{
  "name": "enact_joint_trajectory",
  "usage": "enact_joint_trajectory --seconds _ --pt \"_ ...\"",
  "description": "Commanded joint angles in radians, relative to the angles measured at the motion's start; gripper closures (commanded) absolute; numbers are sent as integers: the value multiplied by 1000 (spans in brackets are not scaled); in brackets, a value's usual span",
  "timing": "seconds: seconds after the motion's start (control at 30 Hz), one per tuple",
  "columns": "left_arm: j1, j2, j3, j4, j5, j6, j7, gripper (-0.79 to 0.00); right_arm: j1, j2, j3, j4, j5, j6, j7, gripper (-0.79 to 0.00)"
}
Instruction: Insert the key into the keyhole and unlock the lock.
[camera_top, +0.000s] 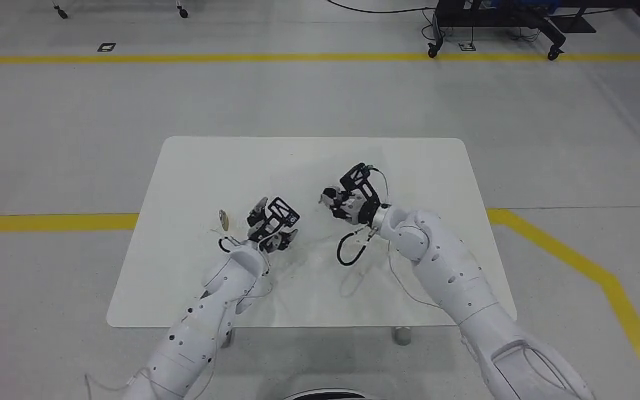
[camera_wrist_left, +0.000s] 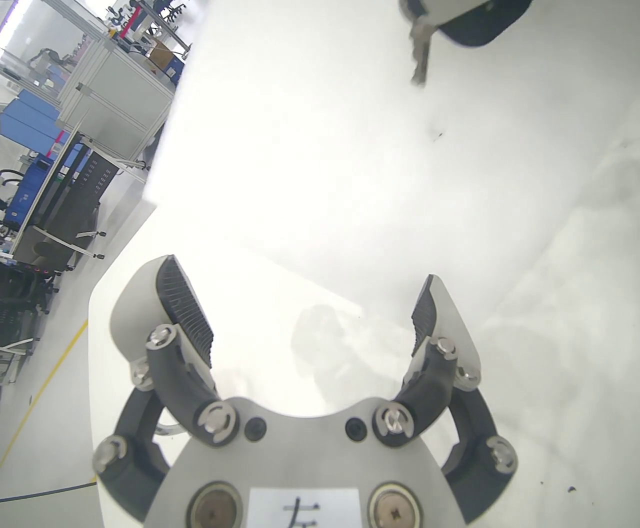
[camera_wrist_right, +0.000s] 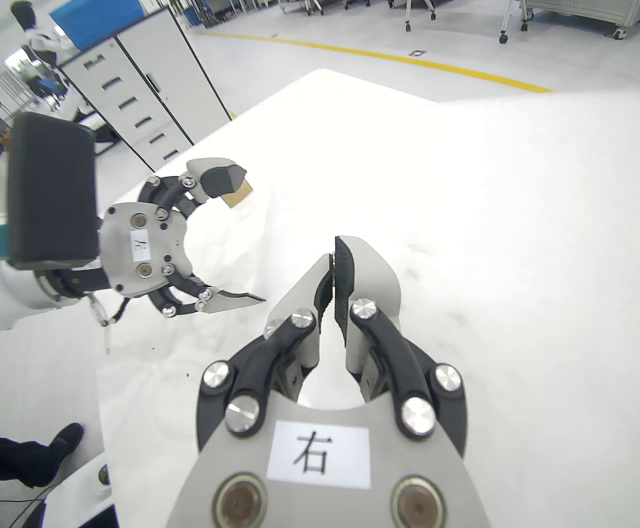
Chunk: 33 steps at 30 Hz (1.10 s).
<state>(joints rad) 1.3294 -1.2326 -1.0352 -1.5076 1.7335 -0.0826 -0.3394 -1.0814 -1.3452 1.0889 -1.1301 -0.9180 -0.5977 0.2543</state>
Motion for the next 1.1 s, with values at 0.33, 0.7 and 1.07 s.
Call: enact_joint_trajectory --seconds 0.33,0.7,1.07 --pt "22 2 -71 -57 -103 -27 22 -785 11 7 3 16 98 50 167 0" --pt "-12 -19 -9 -1 -104 -2 15 -785 75 -19 -96 64 58 112 191 0" --pt "-76 -53 104 139 46 114 20 -785 90 -20 -106 85 74 98 198 0"
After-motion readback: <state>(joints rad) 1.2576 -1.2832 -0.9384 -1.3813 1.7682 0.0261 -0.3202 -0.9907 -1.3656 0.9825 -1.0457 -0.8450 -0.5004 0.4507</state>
